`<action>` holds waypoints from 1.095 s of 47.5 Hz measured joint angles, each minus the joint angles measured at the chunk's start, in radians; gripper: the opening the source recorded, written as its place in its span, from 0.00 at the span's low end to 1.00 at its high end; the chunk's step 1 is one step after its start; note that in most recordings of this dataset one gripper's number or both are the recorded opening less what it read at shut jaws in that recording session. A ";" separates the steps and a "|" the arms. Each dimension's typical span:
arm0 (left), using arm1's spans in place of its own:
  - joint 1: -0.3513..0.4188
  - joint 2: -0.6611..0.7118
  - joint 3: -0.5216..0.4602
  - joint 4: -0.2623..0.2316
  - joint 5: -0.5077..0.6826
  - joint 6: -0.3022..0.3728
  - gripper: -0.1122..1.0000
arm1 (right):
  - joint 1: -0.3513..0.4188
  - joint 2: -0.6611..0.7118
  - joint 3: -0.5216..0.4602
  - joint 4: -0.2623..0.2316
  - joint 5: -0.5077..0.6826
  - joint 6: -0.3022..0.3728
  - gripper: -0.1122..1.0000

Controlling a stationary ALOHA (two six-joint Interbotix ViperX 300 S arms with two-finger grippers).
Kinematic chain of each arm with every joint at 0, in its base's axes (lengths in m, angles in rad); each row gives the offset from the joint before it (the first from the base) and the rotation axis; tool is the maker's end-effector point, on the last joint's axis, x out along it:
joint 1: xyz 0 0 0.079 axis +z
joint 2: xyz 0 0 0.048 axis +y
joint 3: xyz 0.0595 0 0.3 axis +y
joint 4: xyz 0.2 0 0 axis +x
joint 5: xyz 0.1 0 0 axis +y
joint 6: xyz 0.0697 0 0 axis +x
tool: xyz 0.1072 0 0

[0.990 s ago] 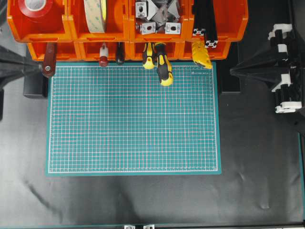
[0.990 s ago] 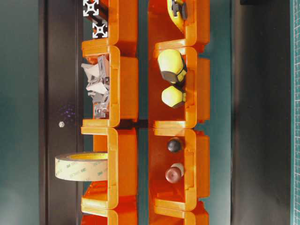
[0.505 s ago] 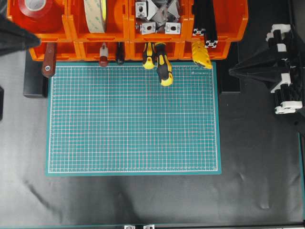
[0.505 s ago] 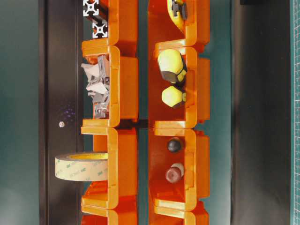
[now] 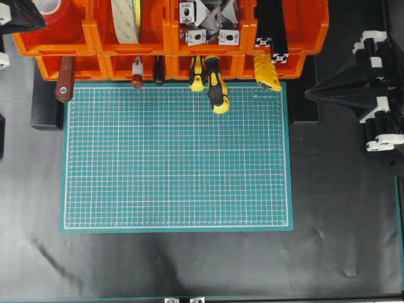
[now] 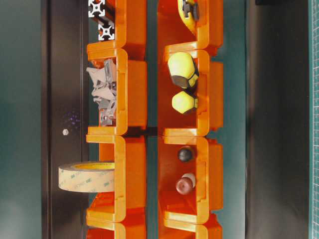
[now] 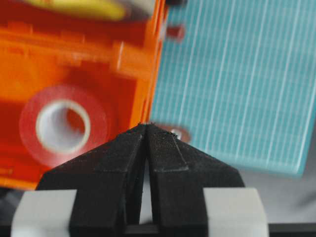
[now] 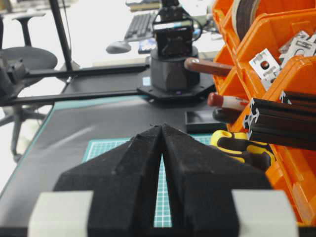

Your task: Pick vinyl tape from container rack with left arm.

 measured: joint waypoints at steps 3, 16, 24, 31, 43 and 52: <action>0.002 0.015 -0.011 0.000 0.032 0.034 0.10 | 0.002 0.002 0.000 0.000 0.000 0.000 0.10; 0.008 0.025 -0.015 0.000 0.043 0.193 0.19 | 0.028 0.002 0.000 -0.002 0.000 0.000 0.10; 0.037 0.026 -0.003 0.002 0.002 0.209 0.58 | 0.043 0.002 0.000 0.000 0.000 0.000 0.10; 0.041 0.026 0.031 0.002 -0.041 0.213 0.88 | 0.051 0.006 0.000 0.000 0.000 0.000 0.10; 0.077 0.026 0.069 0.003 -0.067 0.202 0.83 | 0.061 0.006 0.000 0.000 0.008 0.000 0.10; 0.083 0.026 0.084 0.002 -0.067 0.190 0.83 | 0.063 0.006 0.000 -0.002 0.017 0.000 0.10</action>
